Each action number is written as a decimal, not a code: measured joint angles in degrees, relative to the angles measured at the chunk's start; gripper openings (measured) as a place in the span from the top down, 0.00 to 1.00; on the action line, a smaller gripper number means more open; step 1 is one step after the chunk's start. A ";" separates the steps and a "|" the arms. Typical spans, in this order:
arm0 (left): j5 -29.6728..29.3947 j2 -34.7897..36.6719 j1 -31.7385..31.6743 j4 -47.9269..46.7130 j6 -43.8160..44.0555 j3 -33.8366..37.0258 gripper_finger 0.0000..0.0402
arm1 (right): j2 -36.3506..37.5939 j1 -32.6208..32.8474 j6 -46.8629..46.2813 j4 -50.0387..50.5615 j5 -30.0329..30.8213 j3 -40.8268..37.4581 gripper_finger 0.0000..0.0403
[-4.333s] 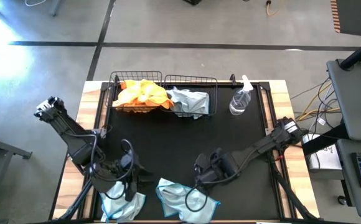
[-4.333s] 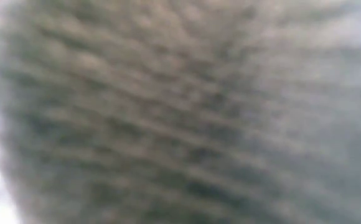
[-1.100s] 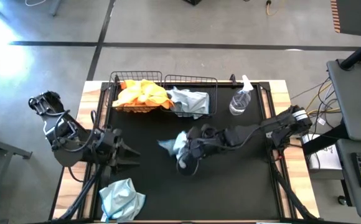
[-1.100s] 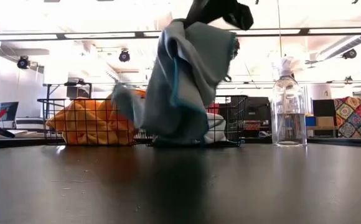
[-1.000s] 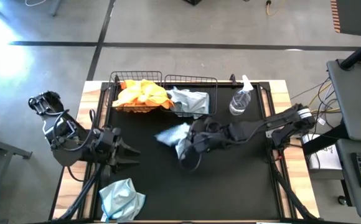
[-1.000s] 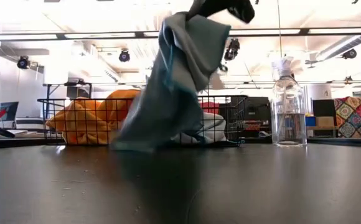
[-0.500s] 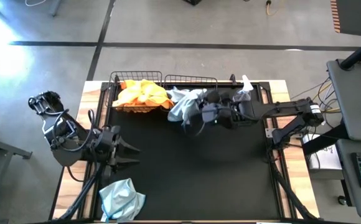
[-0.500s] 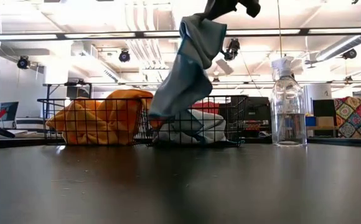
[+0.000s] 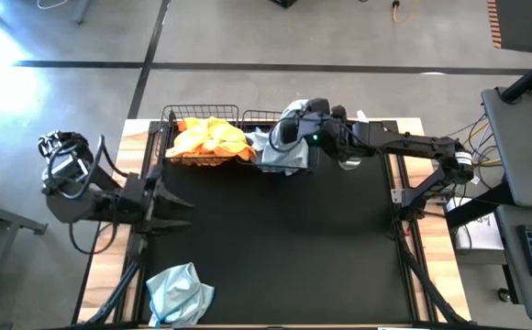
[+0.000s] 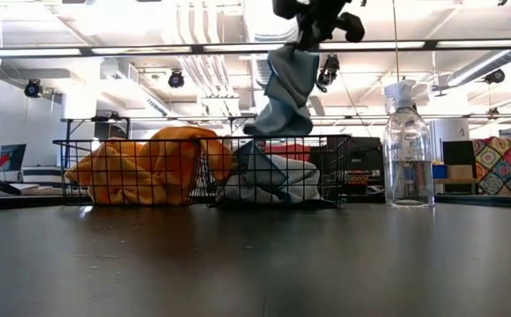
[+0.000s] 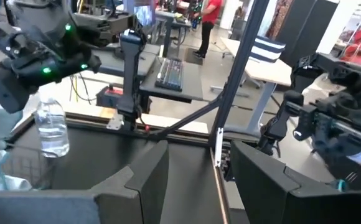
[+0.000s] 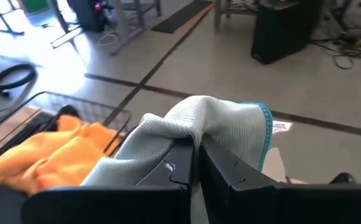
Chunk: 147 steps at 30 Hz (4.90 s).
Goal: Sort microfiber towel by color & place in baskets
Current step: Put the blue microfiber cloth into the right black wire basket
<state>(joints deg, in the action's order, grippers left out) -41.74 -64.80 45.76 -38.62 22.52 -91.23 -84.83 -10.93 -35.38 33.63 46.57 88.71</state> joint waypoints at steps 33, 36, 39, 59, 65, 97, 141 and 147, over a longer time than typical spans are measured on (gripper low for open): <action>-2.85 -0.48 0.00 -5.13 1.55 -1.67 0.61 | -0.86 -2.45 9.82 0.43 -7.23 0.02 0.97; -2.84 -0.48 0.00 -5.13 1.55 -1.65 0.61 | -0.86 -2.96 10.61 0.41 -11.09 0.02 0.97; -2.80 -0.48 0.00 -5.15 1.55 -1.65 0.61 | -0.86 -3.11 10.61 0.39 -11.48 0.02 0.97; -2.78 -0.48 0.00 -5.24 2.21 -1.64 0.61 | -1.50 -4.60 12.03 0.39 -15.20 0.00 0.97; -2.76 -0.48 0.00 -5.32 2.21 -1.63 0.61 | -3.75 -4.92 12.99 0.43 -15.43 0.00 0.97; -2.69 0.34 0.00 -6.11 3.50 -1.63 0.61 | -9.45 -7.91 -0.36 1.75 -37.84 -0.04 0.56; 27.41 -15.16 2.82 -32.09 48.78 -1.63 0.61 | -4.89 27.31 -4.70 0.32 -46.54 10.93 0.69; 27.45 -19.33 5.08 -34.98 54.13 -1.62 0.61 | -4.89 29.32 -5.22 0.34 -46.16 10.93 0.68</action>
<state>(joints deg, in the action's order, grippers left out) -14.28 -84.13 50.84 -73.61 76.65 -92.85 -89.71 18.39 -40.60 33.98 0.40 99.63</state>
